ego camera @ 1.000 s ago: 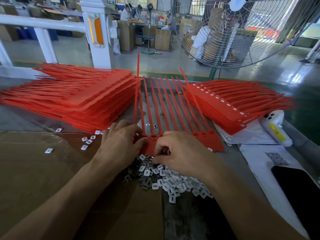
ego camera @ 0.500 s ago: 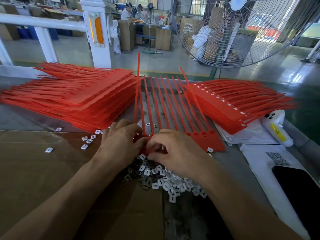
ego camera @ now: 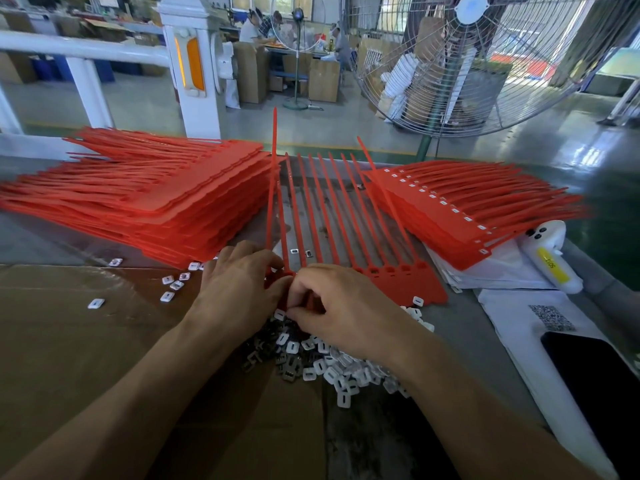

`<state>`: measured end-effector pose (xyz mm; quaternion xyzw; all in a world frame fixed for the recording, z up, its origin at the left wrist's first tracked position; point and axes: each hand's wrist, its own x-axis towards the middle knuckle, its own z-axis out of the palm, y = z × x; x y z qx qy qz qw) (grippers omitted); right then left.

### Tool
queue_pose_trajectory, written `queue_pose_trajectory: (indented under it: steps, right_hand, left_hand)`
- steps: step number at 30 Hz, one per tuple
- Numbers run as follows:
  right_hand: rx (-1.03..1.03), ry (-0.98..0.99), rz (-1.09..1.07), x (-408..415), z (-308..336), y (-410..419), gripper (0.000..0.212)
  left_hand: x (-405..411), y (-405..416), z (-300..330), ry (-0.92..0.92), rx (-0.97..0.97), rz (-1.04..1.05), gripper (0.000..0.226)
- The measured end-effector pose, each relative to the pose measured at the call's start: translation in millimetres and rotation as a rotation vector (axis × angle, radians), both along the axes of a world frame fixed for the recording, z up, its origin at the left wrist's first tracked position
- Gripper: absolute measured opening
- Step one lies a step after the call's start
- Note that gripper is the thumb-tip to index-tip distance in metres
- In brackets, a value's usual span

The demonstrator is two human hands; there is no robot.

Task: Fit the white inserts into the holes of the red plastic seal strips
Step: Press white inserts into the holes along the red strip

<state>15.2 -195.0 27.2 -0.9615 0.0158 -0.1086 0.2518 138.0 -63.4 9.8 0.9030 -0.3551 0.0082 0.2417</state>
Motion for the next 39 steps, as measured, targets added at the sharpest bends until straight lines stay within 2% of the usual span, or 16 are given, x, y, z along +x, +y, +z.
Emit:
queue_pose_trajectory:
  steps: [5, 8, 12, 21, 24, 39]
  right_hand:
    - [0.232, -0.121, -0.151, -3, 3, -13, 0.014]
    - [0.335, -0.227, -0.331, -6, 4, -31, 0.016]
    - [0.434, -0.252, -0.538, -14, 4, -57, 0.02]
    - [0.422, -0.239, -0.705, -20, -2, -87, 0.019]
    - [0.358, -0.213, -0.744, -21, -4, -91, 0.015]
    - [0.177, 0.045, -0.741, -17, -6, -96, 0.019]
  left_hand:
    - [1, 1, 0, 0.015, -0.005, -0.004, 0.039]
    - [1, 1, 0, 0.015, -0.012, -0.005, 0.039]
    - [1, 2, -1, 0.011, -0.019, -0.007, 0.039]
    - [2, 2, 0, 0.021, -0.023, -0.005, 0.039]
    - [1, 2, 0, 0.016, -0.017, -0.004, 0.039]
    - [2, 2, 0, 0.029, -0.03, -0.003, 0.038]
